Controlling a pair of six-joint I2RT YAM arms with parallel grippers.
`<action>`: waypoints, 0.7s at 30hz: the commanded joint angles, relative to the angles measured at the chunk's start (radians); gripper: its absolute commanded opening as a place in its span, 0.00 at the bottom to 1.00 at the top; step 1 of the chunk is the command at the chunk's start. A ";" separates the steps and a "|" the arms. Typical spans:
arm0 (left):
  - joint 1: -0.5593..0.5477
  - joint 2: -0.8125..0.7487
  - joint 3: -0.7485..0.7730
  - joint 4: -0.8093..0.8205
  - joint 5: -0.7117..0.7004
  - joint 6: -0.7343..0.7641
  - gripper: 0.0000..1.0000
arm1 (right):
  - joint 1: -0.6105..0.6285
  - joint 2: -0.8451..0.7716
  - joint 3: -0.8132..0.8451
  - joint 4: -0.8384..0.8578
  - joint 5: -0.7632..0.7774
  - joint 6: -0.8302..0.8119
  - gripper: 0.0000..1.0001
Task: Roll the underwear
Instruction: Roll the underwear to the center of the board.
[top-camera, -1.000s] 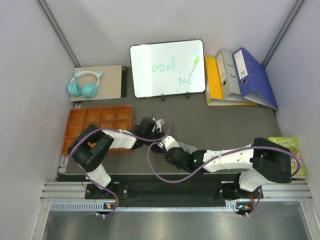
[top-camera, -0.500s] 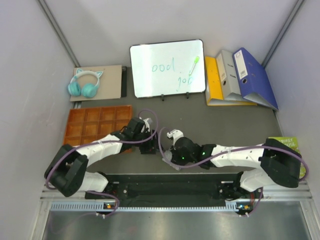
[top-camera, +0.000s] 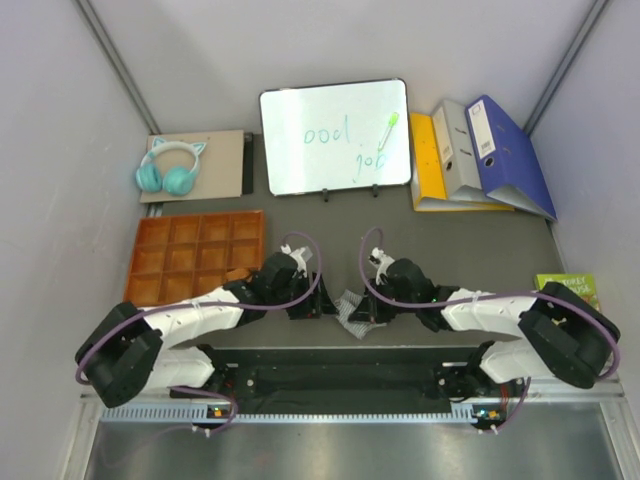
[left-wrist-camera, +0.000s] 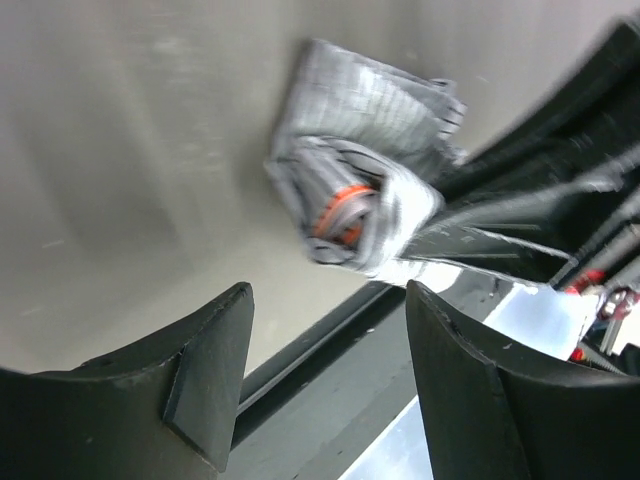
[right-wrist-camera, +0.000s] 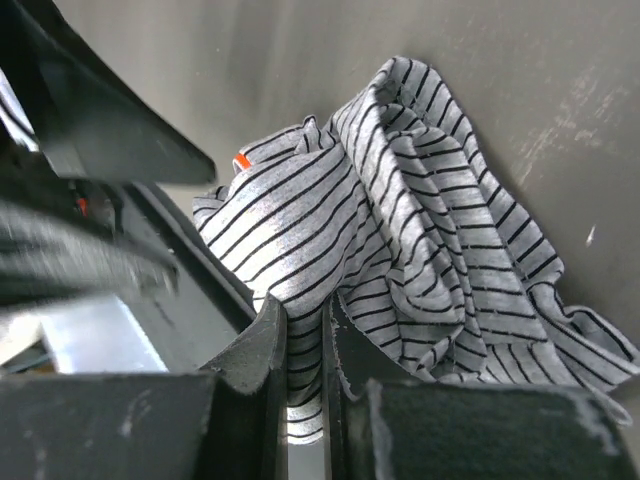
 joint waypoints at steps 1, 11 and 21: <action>-0.051 0.036 -0.018 0.182 -0.052 -0.071 0.67 | -0.058 0.057 -0.030 -0.008 -0.100 0.027 0.00; -0.074 0.157 -0.021 0.289 -0.117 -0.102 0.52 | -0.112 0.151 -0.027 0.025 -0.176 0.017 0.00; -0.087 0.301 0.060 0.250 -0.137 -0.105 0.00 | -0.118 0.143 0.033 -0.079 -0.179 -0.051 0.08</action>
